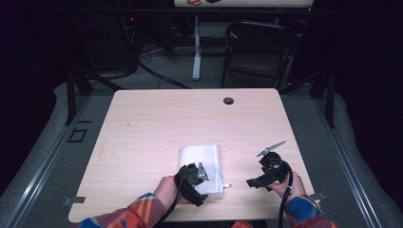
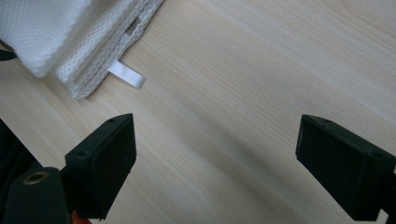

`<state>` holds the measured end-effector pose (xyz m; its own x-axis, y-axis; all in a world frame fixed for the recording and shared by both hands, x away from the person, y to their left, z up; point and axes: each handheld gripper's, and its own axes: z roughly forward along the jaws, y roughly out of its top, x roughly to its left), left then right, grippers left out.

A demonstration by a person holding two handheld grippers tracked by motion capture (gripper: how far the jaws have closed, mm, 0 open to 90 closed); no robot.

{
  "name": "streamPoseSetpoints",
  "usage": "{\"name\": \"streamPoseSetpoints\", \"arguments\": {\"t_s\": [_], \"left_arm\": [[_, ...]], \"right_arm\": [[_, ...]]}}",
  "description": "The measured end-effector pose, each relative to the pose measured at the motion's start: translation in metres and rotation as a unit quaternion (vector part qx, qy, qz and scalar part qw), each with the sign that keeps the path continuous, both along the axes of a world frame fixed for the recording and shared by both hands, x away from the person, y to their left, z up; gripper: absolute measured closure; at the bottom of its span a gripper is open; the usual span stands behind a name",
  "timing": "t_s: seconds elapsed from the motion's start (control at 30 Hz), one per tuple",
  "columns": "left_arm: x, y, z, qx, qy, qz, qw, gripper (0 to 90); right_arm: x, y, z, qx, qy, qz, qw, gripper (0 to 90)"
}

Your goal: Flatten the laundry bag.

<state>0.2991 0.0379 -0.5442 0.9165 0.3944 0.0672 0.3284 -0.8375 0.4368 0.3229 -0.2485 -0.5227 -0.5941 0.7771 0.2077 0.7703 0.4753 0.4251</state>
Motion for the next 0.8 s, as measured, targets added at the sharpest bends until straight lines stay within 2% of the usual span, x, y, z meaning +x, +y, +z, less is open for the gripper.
{"name": "streamPoseSetpoints", "arguments": {"t_s": [0.03, 0.1, 0.17, 0.2, 0.23, 0.33, 0.47, 0.53, 0.57, 0.6, 0.63, 0.67, 0.73, 0.8], "left_arm": [[0.001, -0.001, -0.002, 0.004, -0.003, -0.001, 1.0000, 20.5], [0.002, -0.001, -0.005, 0.005, 0.003, -0.004, 1.0000, 26.5], [0.003, -0.001, -0.006, 0.007, 0.002, -0.004, 1.0000, 37.4], [0.003, -0.001, -0.006, 0.002, 0.004, -0.011, 0.9999, 37.4], [0.002, -0.001, -0.006, -0.001, 0.004, -0.010, 0.9999, 42.2], [0.002, 0.001, -0.006, -0.008, 0.008, -0.015, 0.9998, 49.5], [0.004, 0.003, -0.006, -0.012, 0.014, -0.020, 0.9996, 57.5], [0.005, 0.004, -0.006, -0.016, 0.016, -0.019, 0.9996, 60.5], [0.006, 0.004, -0.006, -0.017, 0.018, -0.021, 0.9995, 64.9], [0.006, 0.005, -0.006, -0.017, 0.020, -0.022, 0.9994, 64.9], [0.006, 0.005, -0.006, -0.016, 0.017, -0.023, 0.9995, 66.7], [0.006, 0.005, -0.006, -0.015, 0.016, -0.025, 0.9994, 68.5], [0.006, 0.005, -0.006, -0.015, 0.012, -0.025, 0.9995, 71.9], [0.007, 0.007, -0.006, -0.017, 0.011, -0.023, 0.9995, 76.0]], "right_arm": [[0.000, -0.001, 0.001, -0.012, 0.001, 0.005, 0.9999, 12.4], [0.000, 0.000, 0.001, -0.005, 0.005, 0.007, 0.9999, 12.7], [0.000, 0.001, 0.001, -0.007, 0.007, 0.010, 0.9999, 13.5], [0.000, 0.001, 0.001, -0.007, 0.007, 0.010, 0.9999, 13.5], [0.000, 0.001, 0.001, -0.015, 0.006, 0.010, 0.9998, 13.7], [-0.001, 0.003, 0.000, -0.009, 0.007, 0.013, 0.9999, 14.0], [-0.001, 0.004, 0.000, -0.024, 0.007, 0.025, 0.9994, 14.6], [-0.001, 0.006, 0.000, -0.023, 0.007, 0.023, 0.9995, 14.9], [-0.002, 0.007, -0.001, -0.017, 0.007, 0.026, 0.9995, 15.6], [-0.002, 0.007, -0.001, -0.017, 0.007, 0.026, 0.9995, 15.6], [-0.002, 0.008, 0.000, -0.014, 0.010, 0.026, 0.9995, 16.0], [-0.002, 0.009, 0.000, -0.021, 0.007, 0.025, 0.9994, 16.4], [-0.002, 0.010, -0.001, -0.014, 0.011, 0.029, 0.9994, 17.6], [-0.002, 0.010, 0.000, -0.028, 0.009, 0.039, 0.9988, 20.4]]}}
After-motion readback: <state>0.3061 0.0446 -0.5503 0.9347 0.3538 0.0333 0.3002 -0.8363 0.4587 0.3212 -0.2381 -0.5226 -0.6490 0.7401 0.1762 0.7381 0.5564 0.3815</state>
